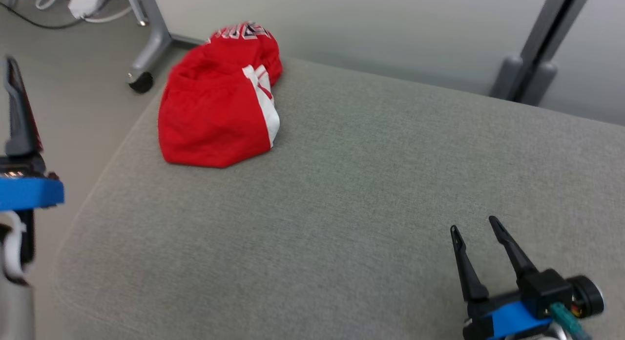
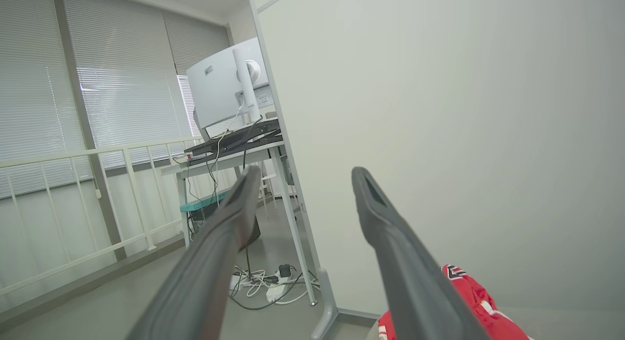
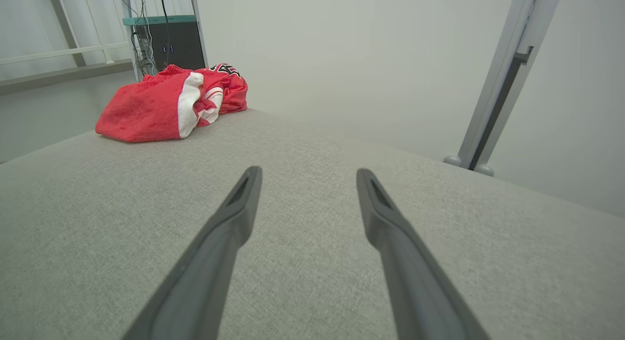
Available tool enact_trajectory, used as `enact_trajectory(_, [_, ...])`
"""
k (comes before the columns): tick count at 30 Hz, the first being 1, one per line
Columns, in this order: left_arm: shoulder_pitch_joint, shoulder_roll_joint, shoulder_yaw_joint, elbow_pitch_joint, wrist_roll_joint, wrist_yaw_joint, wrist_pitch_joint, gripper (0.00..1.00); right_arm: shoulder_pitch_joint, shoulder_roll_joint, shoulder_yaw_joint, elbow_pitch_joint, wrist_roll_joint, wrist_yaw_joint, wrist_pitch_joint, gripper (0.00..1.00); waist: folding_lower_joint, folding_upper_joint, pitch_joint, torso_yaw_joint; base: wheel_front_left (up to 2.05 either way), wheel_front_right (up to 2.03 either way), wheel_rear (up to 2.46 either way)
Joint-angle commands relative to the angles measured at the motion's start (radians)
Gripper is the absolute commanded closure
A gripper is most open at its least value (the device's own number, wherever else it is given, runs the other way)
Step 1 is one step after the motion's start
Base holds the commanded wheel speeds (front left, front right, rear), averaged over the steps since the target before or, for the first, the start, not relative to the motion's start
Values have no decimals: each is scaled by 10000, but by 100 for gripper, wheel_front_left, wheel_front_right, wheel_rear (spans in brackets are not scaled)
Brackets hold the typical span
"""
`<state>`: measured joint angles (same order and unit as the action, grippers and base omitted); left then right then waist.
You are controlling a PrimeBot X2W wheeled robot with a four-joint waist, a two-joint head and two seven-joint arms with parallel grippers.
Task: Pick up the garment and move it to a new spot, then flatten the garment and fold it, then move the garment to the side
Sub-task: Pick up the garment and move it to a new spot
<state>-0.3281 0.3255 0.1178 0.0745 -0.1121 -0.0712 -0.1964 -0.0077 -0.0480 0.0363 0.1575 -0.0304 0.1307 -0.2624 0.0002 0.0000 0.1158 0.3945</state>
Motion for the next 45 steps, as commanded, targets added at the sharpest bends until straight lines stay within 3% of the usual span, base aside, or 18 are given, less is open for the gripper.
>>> enact_trajectory(1, [-1043, 384, 87, 135, -195, -134, 240, 0, -324, -43, -30, -144, -231, 1, -37, 0, -2, 0, 365, -211, 0, 0, 0])
enact_trajectory(6, [-3767, 1195, -605, 1369, -149, -424, 895, 0, -633, -37, 1, -386, -921, 1, -37, 0, -2, 0, 1382, -695, 0, 0, 0])
enact_trajectory(12, [-5829, 630, -1201, 3933, -963, -534, 1833, 0, -716, -42, 72, -766, -1586, 1, -38, 0, -2, 0, 2317, -1066, 0, 0, 0])
enact_trajectory(18, [-6345, 248, -2619, 5288, -1846, -614, 2499, 0, -660, -42, -124, -1241, -1982, 1, -11, 0, -2, 0, 3133, -1208, 0, 0, 0])
enact_trajectory(25, [-6676, 433, -4669, 6516, -3235, -584, 3198, 0, -756, -41, -219, -2459, -2219, 1, 235, 0, -2, 0, 3962, -1324, 0, 0, 0])
enact_trajectory(34, [-7062, 846, -6165, 7872, -3984, -584, 4036, 1, -823, -39, -224, -3433, -2217, 1, 451, 0, -2, 0, 4496, -1499, 0, 0, 0])
enact_trajectory(38, [-7287, 914, -6388, 8240, -4265, -585, 3940, 100, -820, -39, -269, -3442, -2100, 1, 415, 0, -2, 0, 4539, -1544, 0, 0, 0])
enact_trajectory(45, [-7365, 1239, -6711, 8176, -4783, -586, 3049, 100, -977, -39, -234, -3065, -1802, 1, 241, 0, -2, 0, 4162, -1573, 0, 0, 0])
